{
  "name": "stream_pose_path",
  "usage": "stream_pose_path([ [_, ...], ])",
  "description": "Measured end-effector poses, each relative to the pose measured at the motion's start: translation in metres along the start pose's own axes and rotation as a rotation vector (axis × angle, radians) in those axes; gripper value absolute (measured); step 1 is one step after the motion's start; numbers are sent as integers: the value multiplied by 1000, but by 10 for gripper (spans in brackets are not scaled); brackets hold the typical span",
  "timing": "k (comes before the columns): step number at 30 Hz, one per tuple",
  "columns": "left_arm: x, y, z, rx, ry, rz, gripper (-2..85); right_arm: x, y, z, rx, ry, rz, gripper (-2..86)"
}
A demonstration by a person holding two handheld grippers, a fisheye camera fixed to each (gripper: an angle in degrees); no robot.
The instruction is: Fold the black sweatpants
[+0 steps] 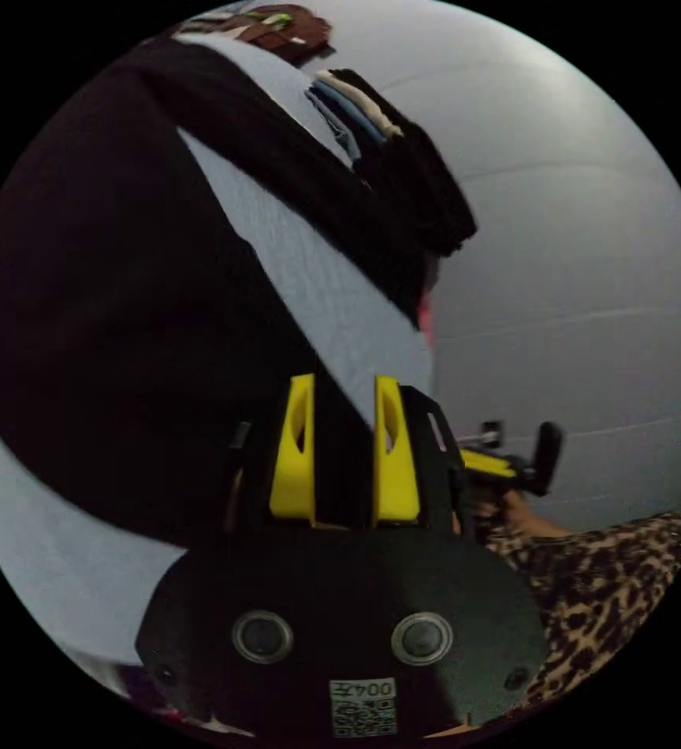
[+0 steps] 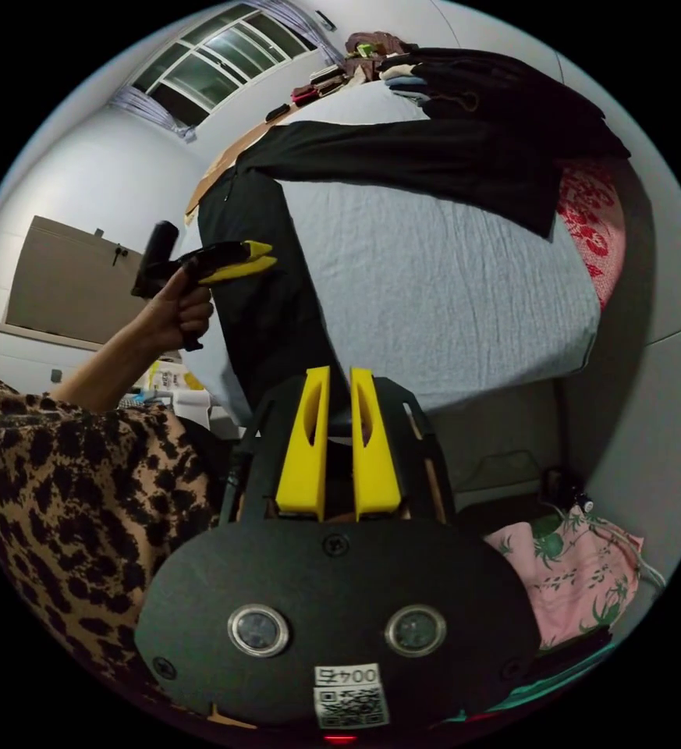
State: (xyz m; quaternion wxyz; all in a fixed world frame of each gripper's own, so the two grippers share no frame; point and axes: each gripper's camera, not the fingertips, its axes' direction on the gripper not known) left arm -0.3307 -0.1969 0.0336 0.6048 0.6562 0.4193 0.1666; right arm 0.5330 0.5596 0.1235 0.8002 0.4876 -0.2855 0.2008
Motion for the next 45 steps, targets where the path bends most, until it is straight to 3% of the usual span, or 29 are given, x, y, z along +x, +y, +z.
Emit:
stream_pose_path([
  [2,18,3,-8,63,-382,91,193,-5,-5,-4,-4,4,3,55],
  [4,18,1,-12,150,-513,94,217,-9,-10,-6,-8,6,1,55],
  [10,-6,-22,28,111,-588,31,235,-26,-22,-14,-24,29,-5,54],
  [11,0,-15,36,176,-654,88,226,-28,-24,-15,-26,32,-2,53],
  [13,0,-3,45,262,-618,118,209,-30,-26,-18,-29,34,8,52],
  [25,-4,6,76,260,-633,107,197,-19,-63,-59,26,40,60,53],
  [31,-5,7,88,262,-633,104,199,54,-142,-120,205,118,114,107],
  [39,-8,7,97,263,-632,104,200,158,-253,-138,146,146,238,139],
  [45,-10,5,101,263,-633,104,198,189,-294,-136,152,-23,260,137],
])
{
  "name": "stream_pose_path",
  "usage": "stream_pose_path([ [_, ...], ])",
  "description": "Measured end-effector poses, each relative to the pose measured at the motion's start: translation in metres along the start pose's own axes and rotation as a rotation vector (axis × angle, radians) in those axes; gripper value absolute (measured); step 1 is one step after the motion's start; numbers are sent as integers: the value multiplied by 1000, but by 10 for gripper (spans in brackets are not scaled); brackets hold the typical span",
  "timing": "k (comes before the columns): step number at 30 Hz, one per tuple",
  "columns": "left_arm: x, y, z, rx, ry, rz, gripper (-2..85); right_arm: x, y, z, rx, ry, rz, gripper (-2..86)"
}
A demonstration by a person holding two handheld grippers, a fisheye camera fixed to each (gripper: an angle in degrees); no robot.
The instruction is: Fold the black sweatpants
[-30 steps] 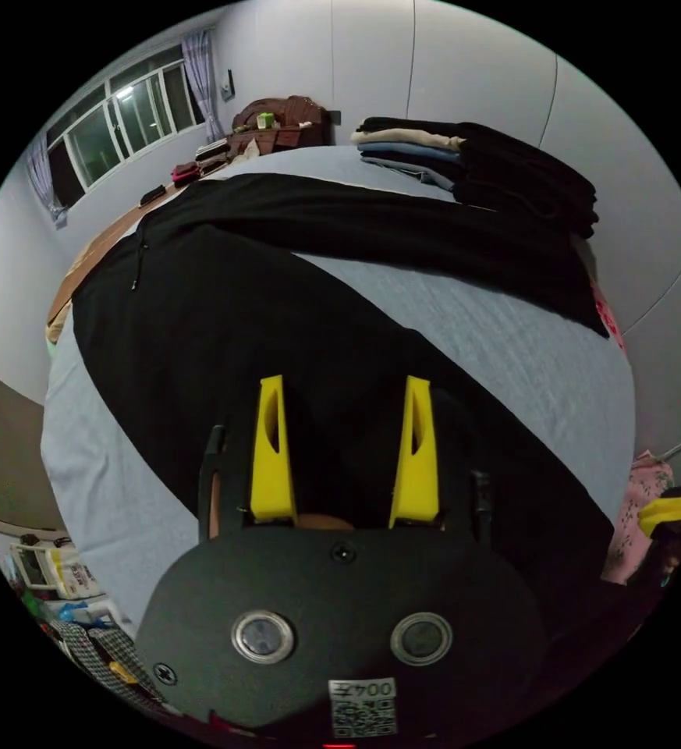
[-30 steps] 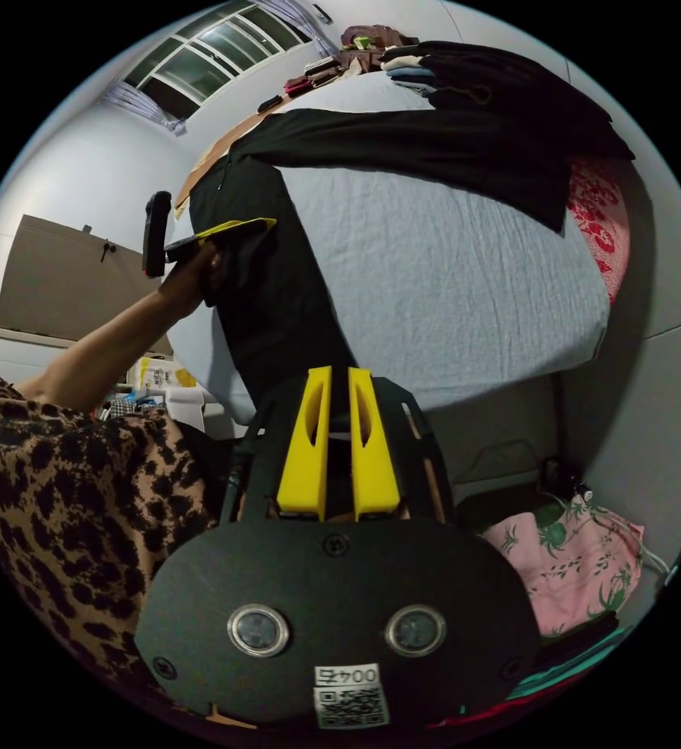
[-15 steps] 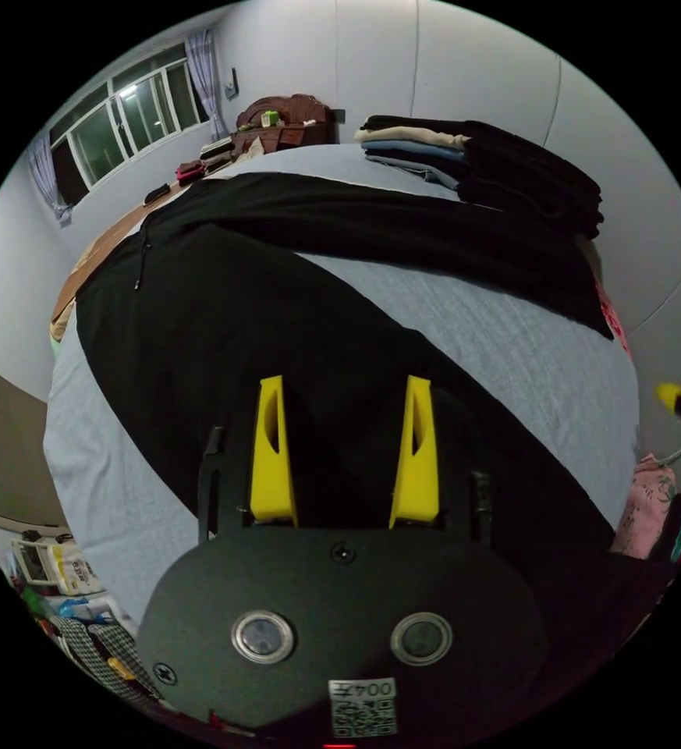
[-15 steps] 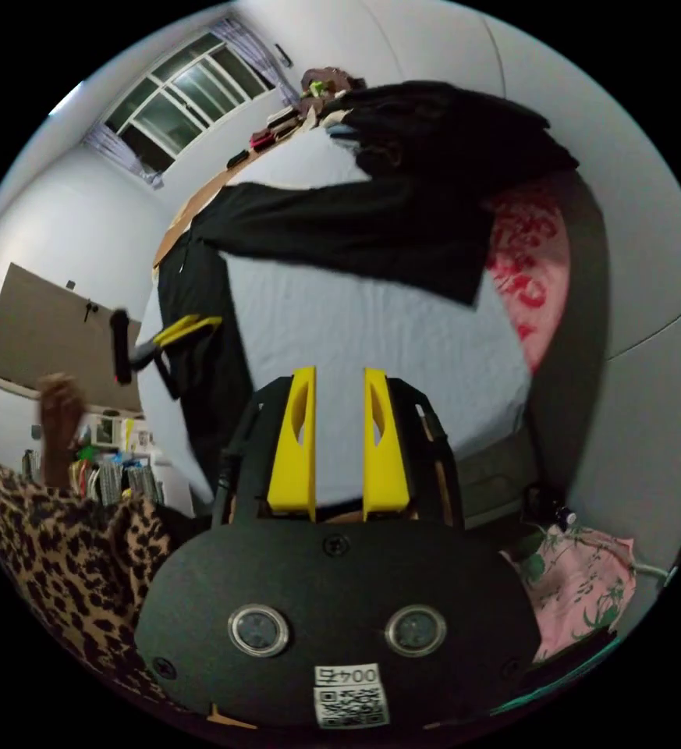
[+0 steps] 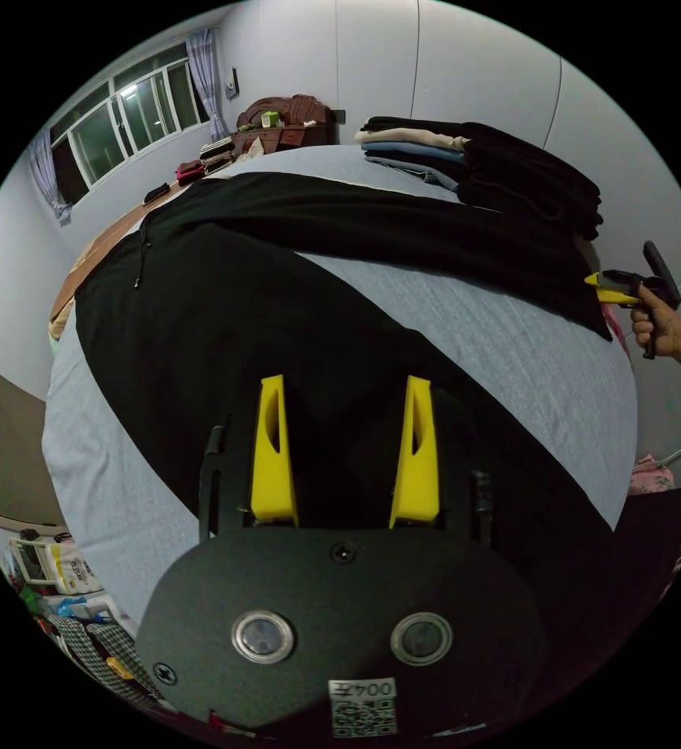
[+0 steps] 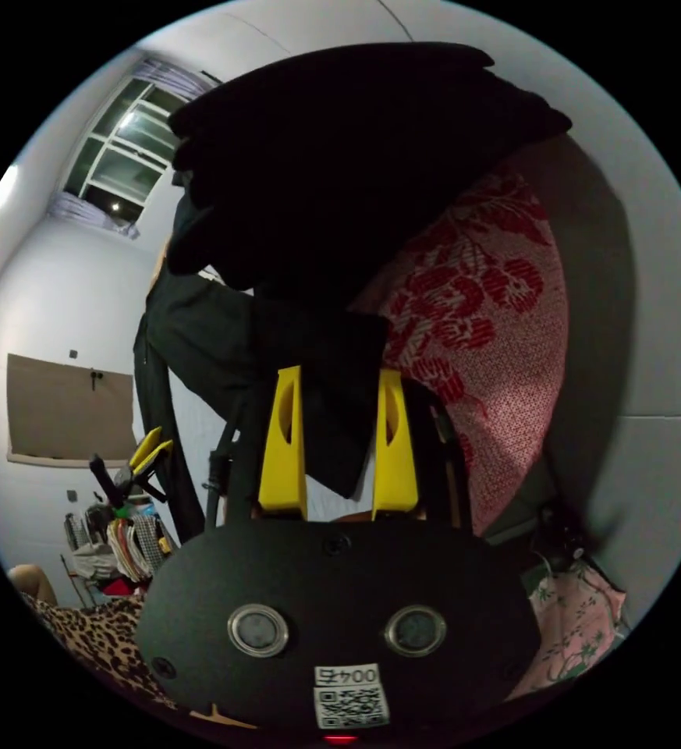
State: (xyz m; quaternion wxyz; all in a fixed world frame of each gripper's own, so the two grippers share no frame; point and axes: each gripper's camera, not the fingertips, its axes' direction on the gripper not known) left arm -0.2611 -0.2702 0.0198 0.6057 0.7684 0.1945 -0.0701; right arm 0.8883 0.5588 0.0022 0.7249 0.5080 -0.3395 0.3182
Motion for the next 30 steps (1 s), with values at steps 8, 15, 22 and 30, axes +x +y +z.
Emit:
stream_pose_path([
  [8,0,-1,6,1,-1,0,199,-43,6,-59,-19,-209,-16,27],
  [15,-1,-2,10,1,-1,0,200,-28,16,-56,-75,-279,189,29],
  [22,-1,-4,13,1,-2,0,199,-27,17,-34,-23,6,145,45],
  [30,-1,-6,16,1,-2,0,199,-142,48,5,-44,324,-388,74],
])
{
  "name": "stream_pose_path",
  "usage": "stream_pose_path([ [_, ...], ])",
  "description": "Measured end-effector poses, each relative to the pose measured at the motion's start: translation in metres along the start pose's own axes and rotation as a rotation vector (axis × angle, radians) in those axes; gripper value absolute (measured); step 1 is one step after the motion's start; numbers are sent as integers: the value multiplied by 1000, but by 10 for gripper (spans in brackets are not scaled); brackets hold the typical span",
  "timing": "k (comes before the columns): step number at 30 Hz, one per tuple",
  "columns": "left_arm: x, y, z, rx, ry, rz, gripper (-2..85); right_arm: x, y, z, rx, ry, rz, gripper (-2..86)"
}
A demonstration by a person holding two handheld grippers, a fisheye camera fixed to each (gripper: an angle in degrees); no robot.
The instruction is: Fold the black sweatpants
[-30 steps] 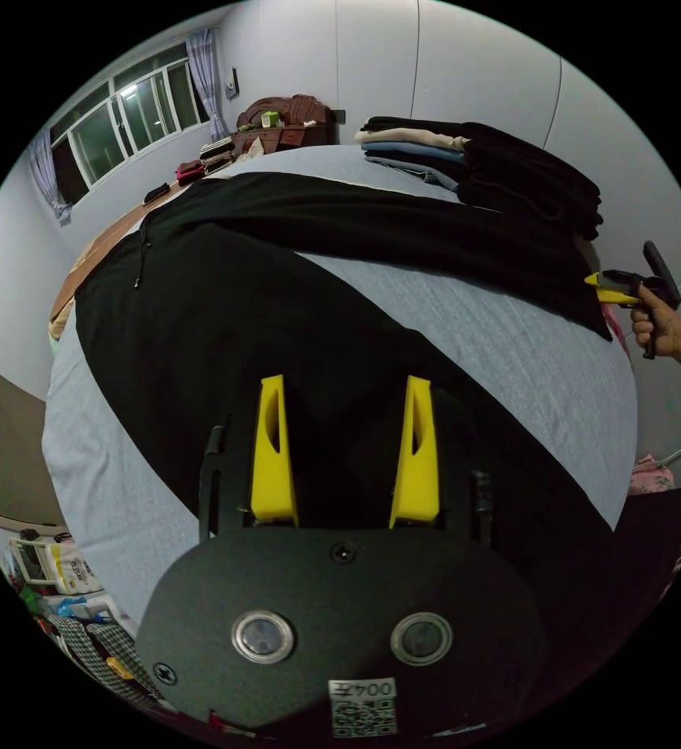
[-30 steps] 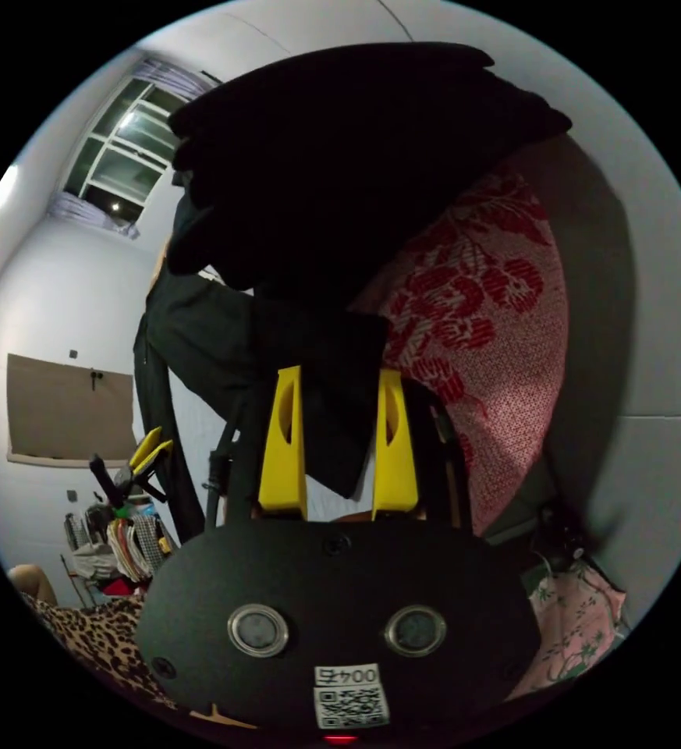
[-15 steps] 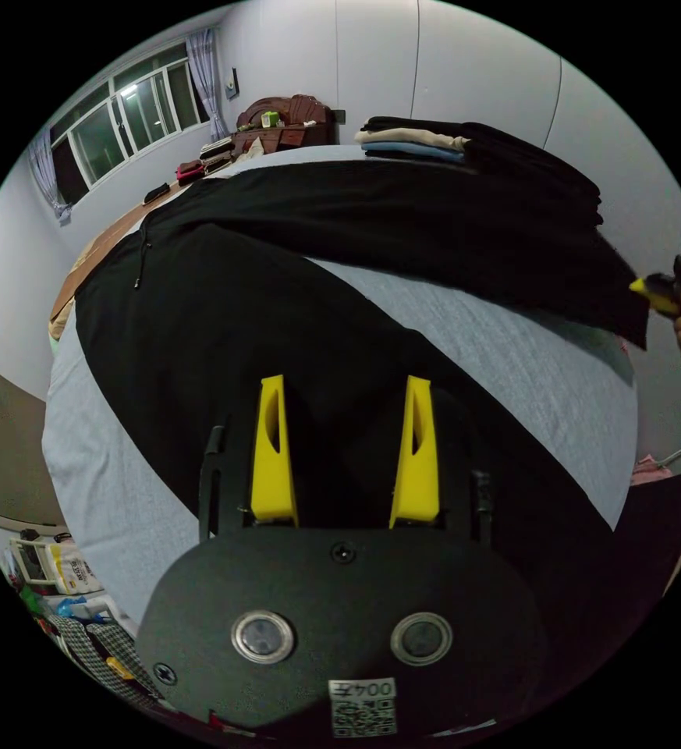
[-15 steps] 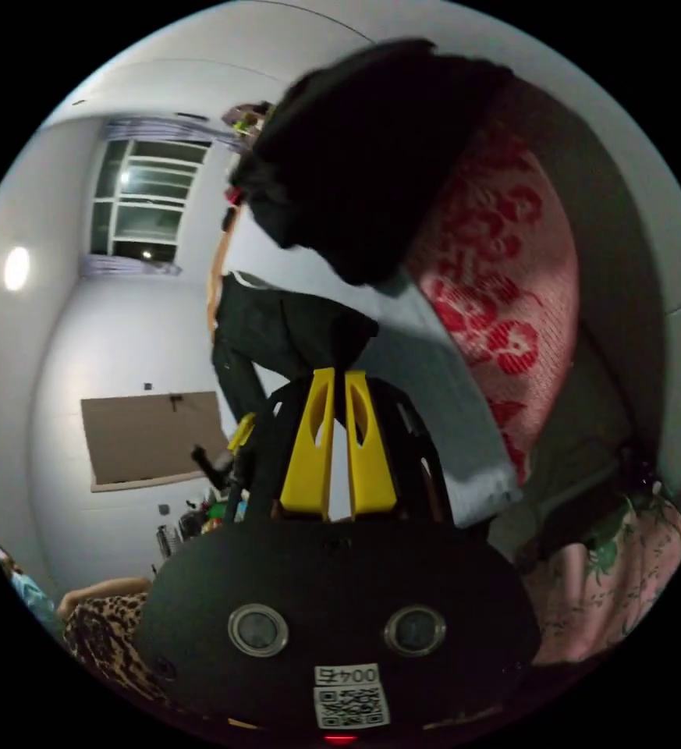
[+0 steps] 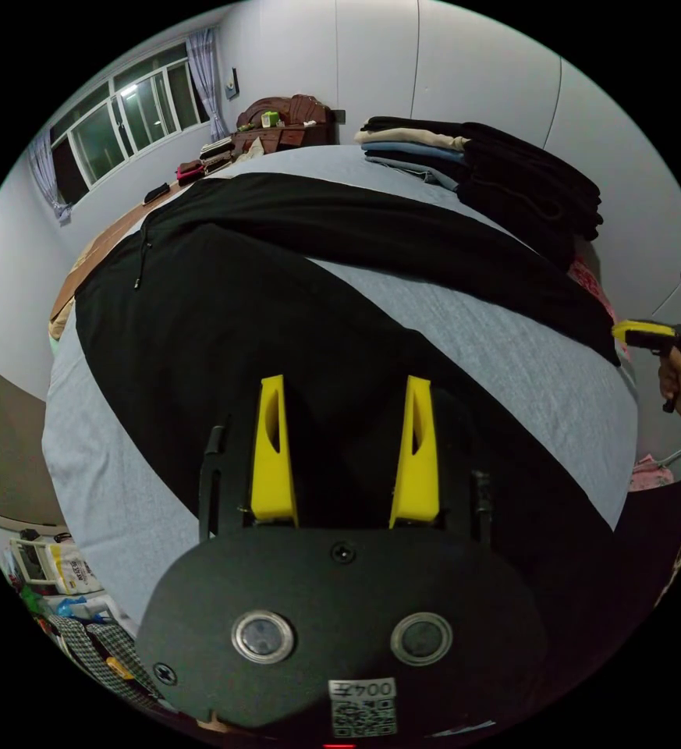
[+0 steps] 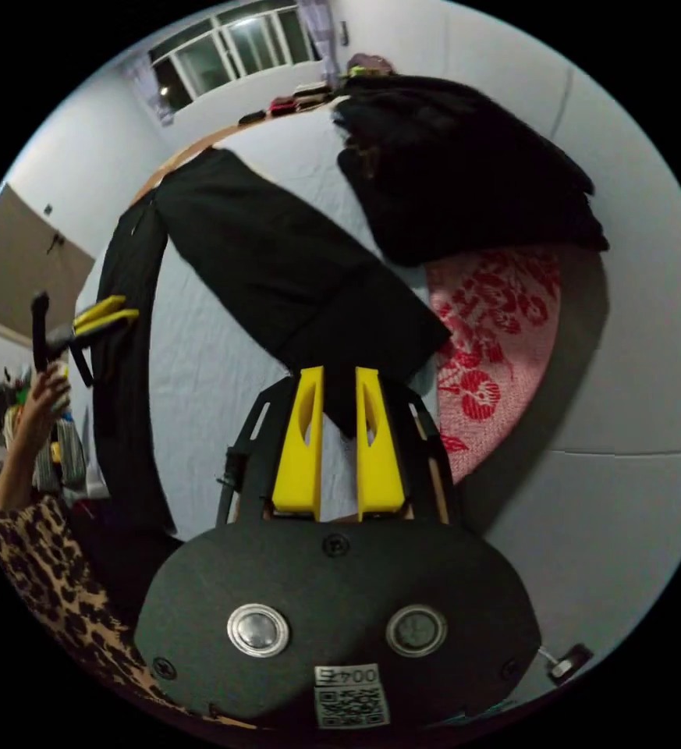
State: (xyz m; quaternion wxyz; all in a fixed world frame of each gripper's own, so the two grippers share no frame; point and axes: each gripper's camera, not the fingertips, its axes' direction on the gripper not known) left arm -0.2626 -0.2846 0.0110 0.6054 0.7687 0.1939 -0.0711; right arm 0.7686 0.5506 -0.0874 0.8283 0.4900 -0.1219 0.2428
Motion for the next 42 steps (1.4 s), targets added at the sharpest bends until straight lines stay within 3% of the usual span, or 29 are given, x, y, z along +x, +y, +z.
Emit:
stream_pose_path([
  [2,0,-1,1,0,0,0,199,-17,0,20,-76,33,-51,77],
  [21,3,-7,6,-11,-1,-13,189,-41,-10,30,-37,50,-50,64],
  [25,0,-14,1,-100,56,-37,155,-66,-9,9,70,70,-175,64],
  [29,9,3,-24,-70,168,-118,95,-99,-30,18,87,61,-340,65],
  [33,40,30,-43,-33,123,-161,89,-116,-60,32,91,6,-402,65],
  [37,67,51,-29,-144,127,-186,92,-125,-96,50,77,-29,-431,73],
  [42,74,53,-29,-159,105,-218,78,-119,-128,66,44,-136,-364,81],
])
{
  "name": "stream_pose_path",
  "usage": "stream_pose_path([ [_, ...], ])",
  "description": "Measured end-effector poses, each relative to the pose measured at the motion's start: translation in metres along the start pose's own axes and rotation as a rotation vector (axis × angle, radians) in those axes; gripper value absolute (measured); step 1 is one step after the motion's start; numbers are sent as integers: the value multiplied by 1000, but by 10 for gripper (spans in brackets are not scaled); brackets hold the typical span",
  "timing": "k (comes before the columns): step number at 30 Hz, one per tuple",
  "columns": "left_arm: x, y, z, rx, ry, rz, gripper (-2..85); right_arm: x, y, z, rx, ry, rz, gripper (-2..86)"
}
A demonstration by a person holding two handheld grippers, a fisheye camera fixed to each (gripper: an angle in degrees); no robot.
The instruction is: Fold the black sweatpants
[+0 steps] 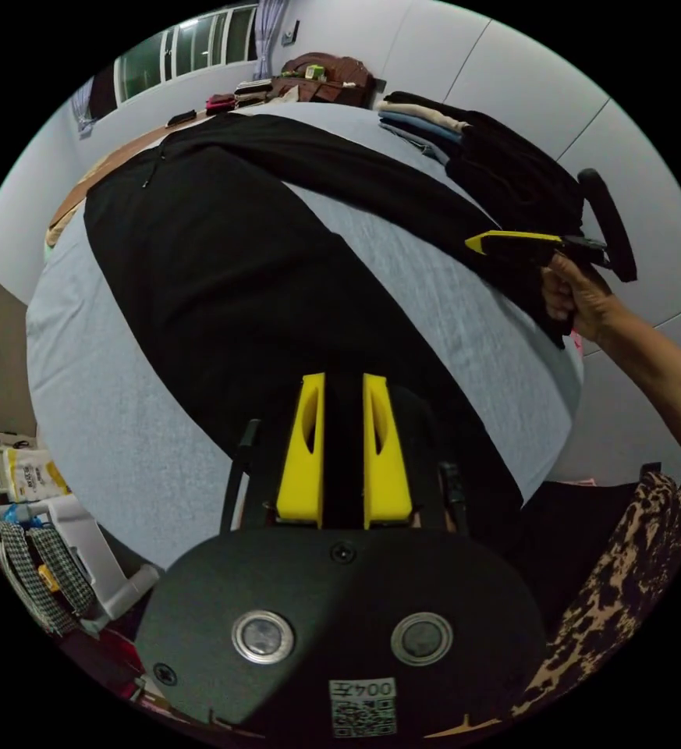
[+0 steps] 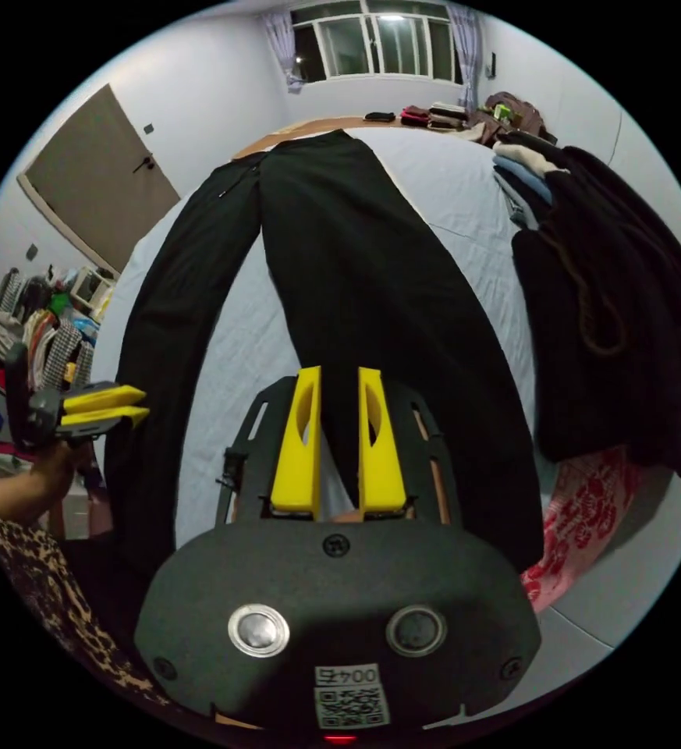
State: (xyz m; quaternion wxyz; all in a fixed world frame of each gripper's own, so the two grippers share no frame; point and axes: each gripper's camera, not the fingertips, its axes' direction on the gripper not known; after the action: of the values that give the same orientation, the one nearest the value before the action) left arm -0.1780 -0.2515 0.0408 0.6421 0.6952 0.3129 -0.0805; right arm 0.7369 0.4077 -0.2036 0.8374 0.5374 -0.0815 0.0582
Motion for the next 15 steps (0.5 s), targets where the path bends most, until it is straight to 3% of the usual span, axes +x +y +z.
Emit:
stream_pose_path([
  [7,11,9,1,34,-59,-56,49,-23,21,17,15,-15,-100,85],
  [12,5,21,-3,81,26,-116,35,-4,15,0,13,-105,-128,98],
  [15,6,21,-15,105,66,-138,27,25,10,-15,88,-11,-138,119],
])
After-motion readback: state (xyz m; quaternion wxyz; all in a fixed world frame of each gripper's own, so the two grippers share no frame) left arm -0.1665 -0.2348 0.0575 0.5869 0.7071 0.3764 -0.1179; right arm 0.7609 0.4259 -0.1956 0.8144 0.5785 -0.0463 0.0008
